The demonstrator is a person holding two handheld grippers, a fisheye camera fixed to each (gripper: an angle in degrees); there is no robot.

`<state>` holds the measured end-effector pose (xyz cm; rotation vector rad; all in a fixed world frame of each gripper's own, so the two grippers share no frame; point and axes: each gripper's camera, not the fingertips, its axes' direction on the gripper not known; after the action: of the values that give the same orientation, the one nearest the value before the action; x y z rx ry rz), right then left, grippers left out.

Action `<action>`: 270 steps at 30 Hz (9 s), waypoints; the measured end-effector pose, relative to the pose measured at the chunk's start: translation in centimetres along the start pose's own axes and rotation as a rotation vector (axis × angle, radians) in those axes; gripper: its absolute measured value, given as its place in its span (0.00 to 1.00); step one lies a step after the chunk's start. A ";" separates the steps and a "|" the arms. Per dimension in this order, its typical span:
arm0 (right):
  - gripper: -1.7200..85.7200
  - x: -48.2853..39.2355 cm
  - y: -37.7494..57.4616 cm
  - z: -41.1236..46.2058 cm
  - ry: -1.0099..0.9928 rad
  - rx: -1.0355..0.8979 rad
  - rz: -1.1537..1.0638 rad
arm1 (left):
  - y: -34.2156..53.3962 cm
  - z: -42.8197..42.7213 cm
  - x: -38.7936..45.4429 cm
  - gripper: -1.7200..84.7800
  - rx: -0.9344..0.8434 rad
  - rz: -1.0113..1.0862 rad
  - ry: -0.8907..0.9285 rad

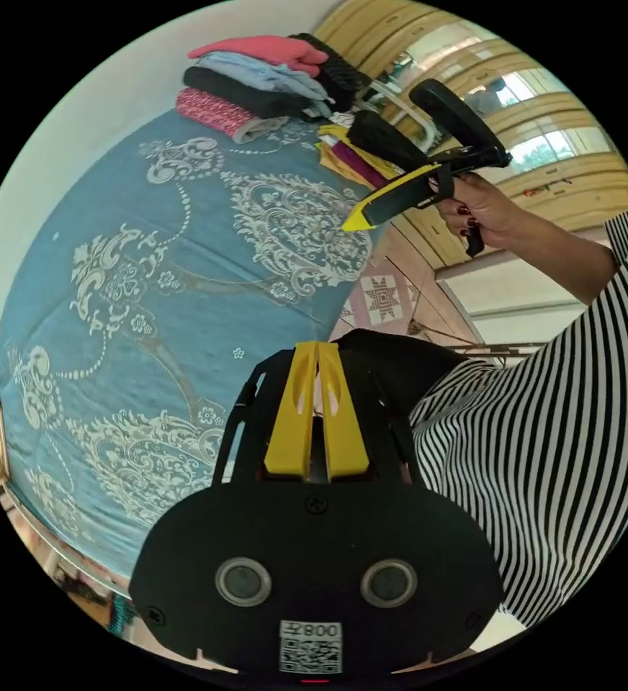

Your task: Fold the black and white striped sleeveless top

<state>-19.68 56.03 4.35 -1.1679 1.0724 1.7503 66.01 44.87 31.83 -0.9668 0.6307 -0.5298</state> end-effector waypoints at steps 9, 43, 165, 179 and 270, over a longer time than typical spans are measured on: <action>0.02 -5.7 16.1 5.2 0.068 0.426 0.413 | -3.5 -5.6 9.7 0.03 -0.238 0.643 0.123; 0.06 -53.3 61.3 65.2 0.719 1.502 1.435 | 38.0 -13.6 70.3 0.14 -0.659 1.942 0.601; 0.11 -17.8 20.3 8.5 -0.047 0.763 0.120 | -30.8 -64.7 -0.3 0.03 0.841 0.736 0.258; 0.04 -16.9 12.2 -4.7 -0.124 0.537 -0.305 | -31.3 -66.3 -4.2 0.03 0.951 0.342 0.055; 0.03 -21.4 -17.3 -14.5 0.094 0.180 -0.049 | 21.6 -40.4 -37.8 0.05 0.972 -0.934 0.204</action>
<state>6.70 45.89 17.34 -1.1629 1.2201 1.5393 14.03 56.67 5.54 -0.2079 -0.0034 -1.5956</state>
